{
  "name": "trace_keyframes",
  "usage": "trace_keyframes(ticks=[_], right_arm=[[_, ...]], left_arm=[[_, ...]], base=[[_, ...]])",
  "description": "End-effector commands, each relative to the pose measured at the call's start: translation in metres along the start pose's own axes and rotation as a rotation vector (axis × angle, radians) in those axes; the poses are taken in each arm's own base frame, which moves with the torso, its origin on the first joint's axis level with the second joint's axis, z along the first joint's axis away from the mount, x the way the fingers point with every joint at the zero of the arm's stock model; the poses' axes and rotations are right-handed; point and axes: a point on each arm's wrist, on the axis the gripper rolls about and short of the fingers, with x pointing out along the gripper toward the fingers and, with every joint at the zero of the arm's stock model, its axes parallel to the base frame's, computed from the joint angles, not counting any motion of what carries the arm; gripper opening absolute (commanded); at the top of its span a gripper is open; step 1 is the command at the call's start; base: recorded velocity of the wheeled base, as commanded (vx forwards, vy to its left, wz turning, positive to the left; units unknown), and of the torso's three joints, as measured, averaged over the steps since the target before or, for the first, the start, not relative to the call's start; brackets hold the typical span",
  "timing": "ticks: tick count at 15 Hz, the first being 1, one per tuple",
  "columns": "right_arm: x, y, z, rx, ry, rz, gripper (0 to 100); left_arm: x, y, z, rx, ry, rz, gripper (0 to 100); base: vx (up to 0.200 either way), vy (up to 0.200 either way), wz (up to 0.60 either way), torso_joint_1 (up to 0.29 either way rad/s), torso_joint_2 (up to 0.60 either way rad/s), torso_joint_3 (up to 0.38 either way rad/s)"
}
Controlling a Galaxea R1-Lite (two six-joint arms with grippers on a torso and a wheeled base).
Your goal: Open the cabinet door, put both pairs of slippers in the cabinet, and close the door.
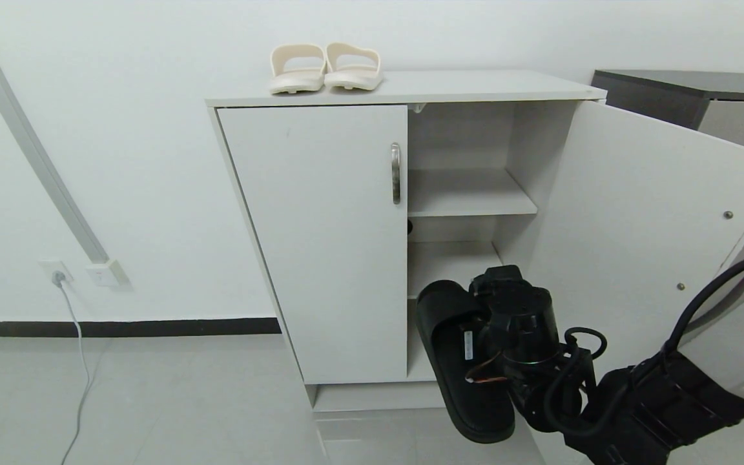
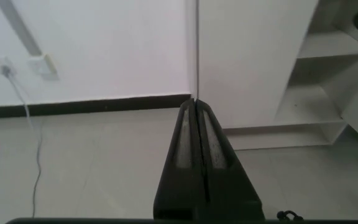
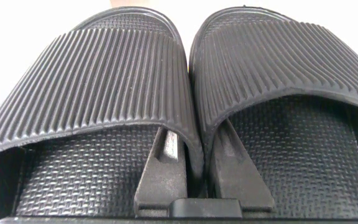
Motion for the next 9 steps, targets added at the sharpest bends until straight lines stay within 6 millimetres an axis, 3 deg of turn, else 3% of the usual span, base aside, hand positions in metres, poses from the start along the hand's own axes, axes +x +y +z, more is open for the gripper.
trace_keyframes(ticks=[1,6,9], right_arm=[[-0.0009,0.0007,-0.0004,-0.001,0.001,0.004,0],[0.0005,0.0019,-0.0038,-0.005,0.009,0.004,0],[0.0034,0.0055,-0.0073,0.000,-0.006,0.010,0]], left_arm=[[-0.0003,0.0000,-0.0003,0.006,-0.006,-0.035,0],[-0.0034,0.0028,-0.0013,0.022,-0.051,-0.201,0],[-0.0072,0.0034,-0.0030,0.010,-0.098,-0.080,0]], base=[[0.000,0.000,0.00,0.000,0.00,0.000],[0.000,0.000,0.00,0.000,0.00,0.000],[0.000,0.000,0.00,0.000,0.00,0.000]])
